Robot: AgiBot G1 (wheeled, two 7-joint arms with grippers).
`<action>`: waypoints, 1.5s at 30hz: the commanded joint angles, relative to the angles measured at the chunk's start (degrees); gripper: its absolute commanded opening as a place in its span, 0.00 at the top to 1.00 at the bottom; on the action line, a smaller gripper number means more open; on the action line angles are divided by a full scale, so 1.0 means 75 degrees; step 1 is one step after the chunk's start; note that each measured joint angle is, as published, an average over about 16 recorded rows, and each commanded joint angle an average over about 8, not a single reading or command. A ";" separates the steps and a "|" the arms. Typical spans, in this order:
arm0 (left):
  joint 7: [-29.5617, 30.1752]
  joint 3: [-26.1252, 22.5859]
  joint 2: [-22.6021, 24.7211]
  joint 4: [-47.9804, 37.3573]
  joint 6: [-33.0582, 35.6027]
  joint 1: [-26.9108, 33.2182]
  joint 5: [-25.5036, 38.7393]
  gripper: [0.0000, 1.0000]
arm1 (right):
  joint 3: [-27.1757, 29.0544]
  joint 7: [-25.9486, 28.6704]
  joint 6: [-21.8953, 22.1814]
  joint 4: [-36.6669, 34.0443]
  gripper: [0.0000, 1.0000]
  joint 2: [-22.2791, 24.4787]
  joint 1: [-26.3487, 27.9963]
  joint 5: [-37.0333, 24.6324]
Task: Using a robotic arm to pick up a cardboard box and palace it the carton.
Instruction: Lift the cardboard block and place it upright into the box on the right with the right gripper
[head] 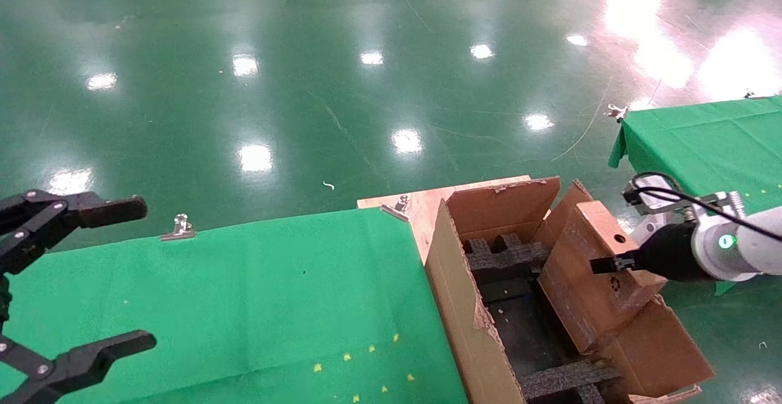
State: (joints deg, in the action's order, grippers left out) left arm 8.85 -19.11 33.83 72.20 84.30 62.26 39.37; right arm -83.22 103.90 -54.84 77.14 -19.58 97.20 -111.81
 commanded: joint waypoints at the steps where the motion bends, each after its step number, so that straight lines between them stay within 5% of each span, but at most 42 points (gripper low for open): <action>1: 0.0000 0.0000 0.0000 0.0000 0.0000 0.0000 0.0000 0.00 | -0.0055 0.0174 0.0115 -0.0009 1.00 -0.0089 -0.0108 -0.0156; 22: -0.0001 -0.0002 -0.0001 0.0000 -0.0001 0.0001 -0.0002 0.00 | -0.0493 0.1613 0.1129 -0.0699 1.00 -0.1002 -0.1334 -0.1055; 45: -0.0002 -0.0004 -0.0002 -0.0001 -0.0002 0.0000 -0.0003 0.00 | -0.0661 0.0723 0.1403 -0.2093 0.95 -0.1704 -0.1819 -0.0159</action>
State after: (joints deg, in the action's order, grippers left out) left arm 8.83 -19.14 33.82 72.19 84.28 62.26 39.35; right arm -88.16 109.61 -44.29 61.56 -32.33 83.58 -113.20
